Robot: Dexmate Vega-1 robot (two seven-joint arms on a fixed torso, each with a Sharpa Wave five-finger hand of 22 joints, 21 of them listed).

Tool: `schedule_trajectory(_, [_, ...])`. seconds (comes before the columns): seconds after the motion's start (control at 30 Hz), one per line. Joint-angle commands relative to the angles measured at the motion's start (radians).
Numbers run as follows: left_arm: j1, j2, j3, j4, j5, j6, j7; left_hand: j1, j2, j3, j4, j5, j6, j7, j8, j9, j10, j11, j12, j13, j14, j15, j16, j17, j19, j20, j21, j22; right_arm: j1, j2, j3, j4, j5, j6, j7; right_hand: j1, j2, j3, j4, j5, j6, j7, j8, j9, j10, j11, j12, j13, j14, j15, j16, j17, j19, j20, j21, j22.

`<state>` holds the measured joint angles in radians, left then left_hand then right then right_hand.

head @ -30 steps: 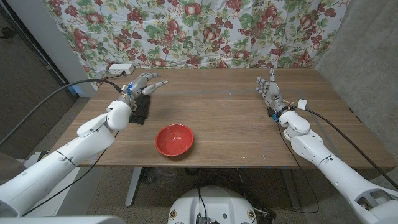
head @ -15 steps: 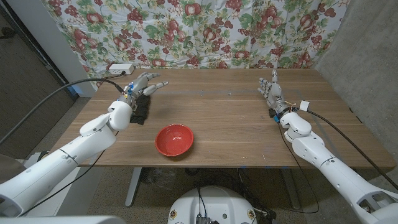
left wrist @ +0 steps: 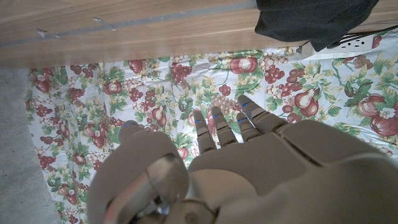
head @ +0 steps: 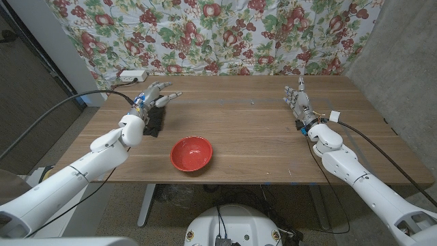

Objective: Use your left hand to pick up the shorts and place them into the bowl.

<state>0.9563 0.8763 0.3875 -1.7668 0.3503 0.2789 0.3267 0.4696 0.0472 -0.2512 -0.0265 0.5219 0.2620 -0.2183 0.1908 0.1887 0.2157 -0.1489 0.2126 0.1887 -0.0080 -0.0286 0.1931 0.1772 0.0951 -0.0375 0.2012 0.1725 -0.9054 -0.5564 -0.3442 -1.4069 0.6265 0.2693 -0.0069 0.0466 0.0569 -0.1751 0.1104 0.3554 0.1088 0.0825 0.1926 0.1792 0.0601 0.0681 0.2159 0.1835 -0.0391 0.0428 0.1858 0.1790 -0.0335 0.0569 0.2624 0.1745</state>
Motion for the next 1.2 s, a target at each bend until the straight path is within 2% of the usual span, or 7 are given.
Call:
schedule_trajectory(0.03, [-0.006, 0.006, 0.010, 0.032, 0.016, -0.007, 0.021, 0.012, 0.003, -0.001, -0.005, 0.009, 0.016, 0.000, 0.011, 0.005, 0.015, -0.001, 0.010, 0.003, 0.011, -0.123, 0.007, 0.003, 0.011, -0.035, 0.005, 0.001, -0.011, -0.002, -0.003, -0.018, -0.006, -0.009, -0.017, 0.002, 0.013, -0.004, -0.004, 0.003, 0.008, -0.001, 0.002, 0.006, 0.006, 0.006, 0.003, 0.003, -0.005, -0.006, 0.001, 0.003, 0.003, 0.001, -0.004, 0.002])
schedule_trajectory(0.4, [-0.037, 0.021, 0.032, 0.060, 0.041, -0.012, 0.008, 0.022, 0.000, 0.000, -0.011, 0.015, 0.020, -0.001, 0.012, 0.005, 0.020, -0.006, 0.009, 0.003, 0.015, -0.124, 0.006, 0.003, 0.021, -0.037, 0.005, 0.001, -0.006, 0.013, -0.016, -0.007, -0.007, -0.013, -0.016, 0.002, 0.013, -0.004, -0.004, 0.004, 0.008, 0.000, 0.001, 0.006, 0.006, 0.004, 0.003, 0.003, -0.004, -0.007, 0.002, 0.003, 0.004, 0.002, -0.007, 0.003])
schedule_trajectory(1.2, [-0.066, 0.005, 0.045, 0.135, 0.049, -0.002, 0.023, 0.031, -0.001, -0.001, -0.017, 0.027, 0.016, -0.001, 0.011, 0.006, 0.016, -0.007, 0.005, 0.003, 0.026, -0.129, 0.005, 0.003, 0.032, -0.040, 0.004, 0.001, 0.001, 0.018, -0.023, -0.013, -0.022, -0.031, -0.043, 0.002, 0.014, -0.004, -0.004, 0.004, 0.007, 0.000, 0.000, 0.006, 0.005, 0.008, 0.002, 0.003, -0.007, -0.005, 0.000, 0.003, 0.006, 0.003, -0.015, 0.003])
